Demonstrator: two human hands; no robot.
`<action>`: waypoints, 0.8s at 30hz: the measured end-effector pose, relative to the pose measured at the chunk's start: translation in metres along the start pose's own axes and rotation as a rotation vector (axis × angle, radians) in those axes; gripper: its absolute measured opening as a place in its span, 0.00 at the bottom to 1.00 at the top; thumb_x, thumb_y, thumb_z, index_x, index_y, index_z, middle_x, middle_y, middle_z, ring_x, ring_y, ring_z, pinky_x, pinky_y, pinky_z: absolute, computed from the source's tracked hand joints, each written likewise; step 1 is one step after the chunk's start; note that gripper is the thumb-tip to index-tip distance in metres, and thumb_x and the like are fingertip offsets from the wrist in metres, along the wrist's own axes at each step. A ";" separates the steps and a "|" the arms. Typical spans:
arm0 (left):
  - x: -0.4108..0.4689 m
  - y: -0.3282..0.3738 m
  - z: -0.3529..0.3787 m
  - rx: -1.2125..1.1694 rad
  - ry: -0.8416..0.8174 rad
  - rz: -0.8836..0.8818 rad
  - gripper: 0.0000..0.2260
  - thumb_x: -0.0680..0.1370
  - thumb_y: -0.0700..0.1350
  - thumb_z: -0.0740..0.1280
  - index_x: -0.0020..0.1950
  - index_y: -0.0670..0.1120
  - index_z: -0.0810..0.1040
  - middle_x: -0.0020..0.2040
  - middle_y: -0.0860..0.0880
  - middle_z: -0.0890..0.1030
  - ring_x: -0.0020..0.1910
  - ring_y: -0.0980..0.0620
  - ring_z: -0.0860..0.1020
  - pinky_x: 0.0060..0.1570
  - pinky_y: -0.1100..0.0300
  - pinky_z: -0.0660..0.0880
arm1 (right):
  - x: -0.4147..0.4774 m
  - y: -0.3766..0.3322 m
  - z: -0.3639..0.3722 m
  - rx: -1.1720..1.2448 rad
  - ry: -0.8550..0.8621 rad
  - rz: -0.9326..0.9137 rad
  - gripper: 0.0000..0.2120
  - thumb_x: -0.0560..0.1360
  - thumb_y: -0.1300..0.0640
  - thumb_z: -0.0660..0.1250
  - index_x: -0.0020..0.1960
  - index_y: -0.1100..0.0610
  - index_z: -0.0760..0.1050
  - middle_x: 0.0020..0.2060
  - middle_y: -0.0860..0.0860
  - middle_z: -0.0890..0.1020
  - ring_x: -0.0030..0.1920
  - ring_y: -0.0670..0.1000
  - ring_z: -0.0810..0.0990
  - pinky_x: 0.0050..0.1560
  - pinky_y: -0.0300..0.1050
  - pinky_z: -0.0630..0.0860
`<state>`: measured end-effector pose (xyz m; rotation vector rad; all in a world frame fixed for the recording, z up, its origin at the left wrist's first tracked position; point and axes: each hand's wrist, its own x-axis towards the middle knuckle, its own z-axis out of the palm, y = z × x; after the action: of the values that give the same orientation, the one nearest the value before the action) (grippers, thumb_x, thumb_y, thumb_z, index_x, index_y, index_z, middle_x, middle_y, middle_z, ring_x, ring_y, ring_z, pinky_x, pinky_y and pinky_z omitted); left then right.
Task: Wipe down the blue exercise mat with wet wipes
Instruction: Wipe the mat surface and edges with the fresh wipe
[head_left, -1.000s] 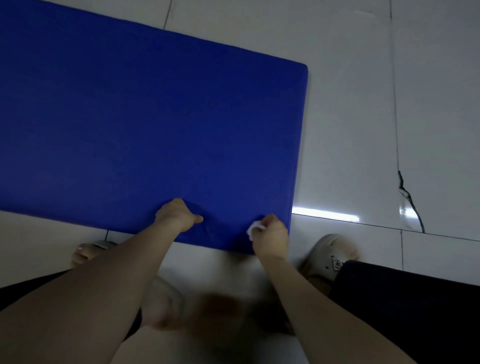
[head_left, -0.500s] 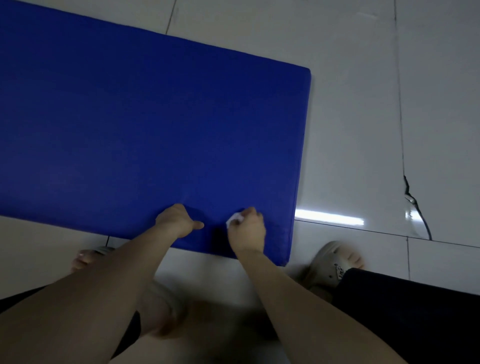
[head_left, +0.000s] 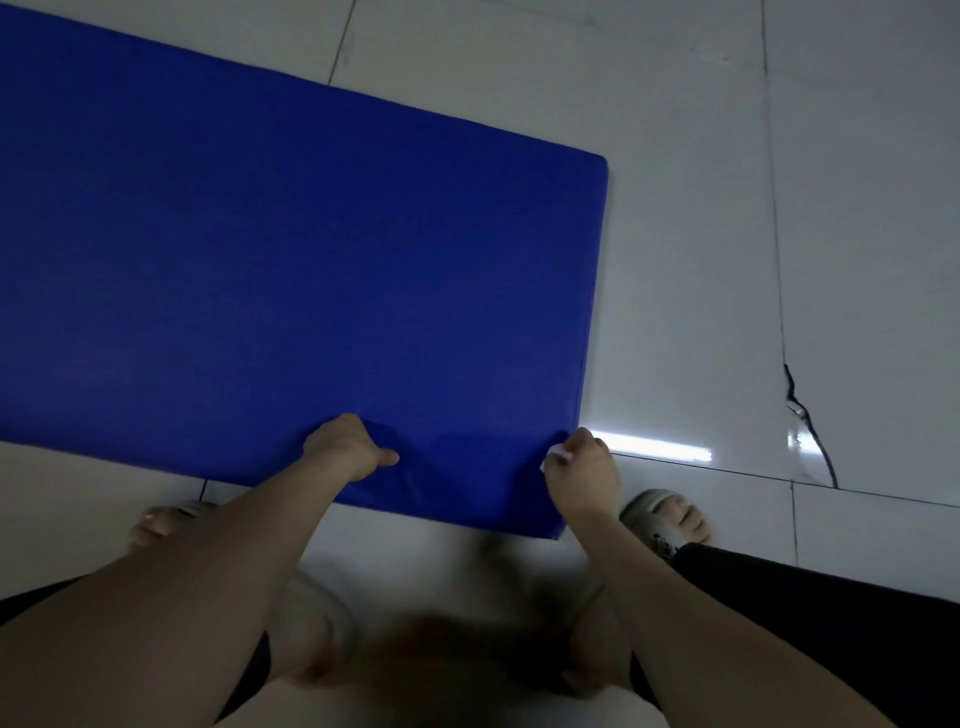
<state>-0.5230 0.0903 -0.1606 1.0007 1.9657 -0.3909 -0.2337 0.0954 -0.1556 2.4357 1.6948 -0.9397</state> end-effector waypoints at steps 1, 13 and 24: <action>0.000 0.000 0.000 0.006 0.001 -0.001 0.21 0.74 0.61 0.74 0.51 0.46 0.72 0.47 0.49 0.77 0.44 0.50 0.77 0.45 0.56 0.77 | 0.001 0.001 0.000 -0.001 0.001 -0.003 0.10 0.79 0.55 0.60 0.57 0.59 0.72 0.52 0.55 0.76 0.44 0.55 0.74 0.43 0.46 0.70; 0.004 0.002 -0.005 0.065 -0.025 -0.042 0.22 0.72 0.62 0.75 0.44 0.47 0.70 0.40 0.49 0.76 0.36 0.52 0.75 0.34 0.58 0.72 | -0.007 -0.123 0.058 0.087 -0.109 -0.309 0.08 0.81 0.56 0.59 0.55 0.61 0.71 0.54 0.57 0.74 0.43 0.56 0.75 0.41 0.48 0.73; 0.010 0.020 -0.066 0.308 0.019 0.131 0.25 0.66 0.65 0.78 0.45 0.49 0.71 0.43 0.51 0.78 0.39 0.53 0.76 0.34 0.58 0.71 | 0.036 -0.033 -0.004 -0.070 -0.039 -0.162 0.07 0.79 0.56 0.61 0.53 0.59 0.73 0.52 0.56 0.77 0.45 0.58 0.77 0.42 0.46 0.70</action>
<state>-0.5480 0.1475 -0.1290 1.3237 1.8791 -0.6258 -0.2518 0.1404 -0.1599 2.2499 1.9015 -0.9197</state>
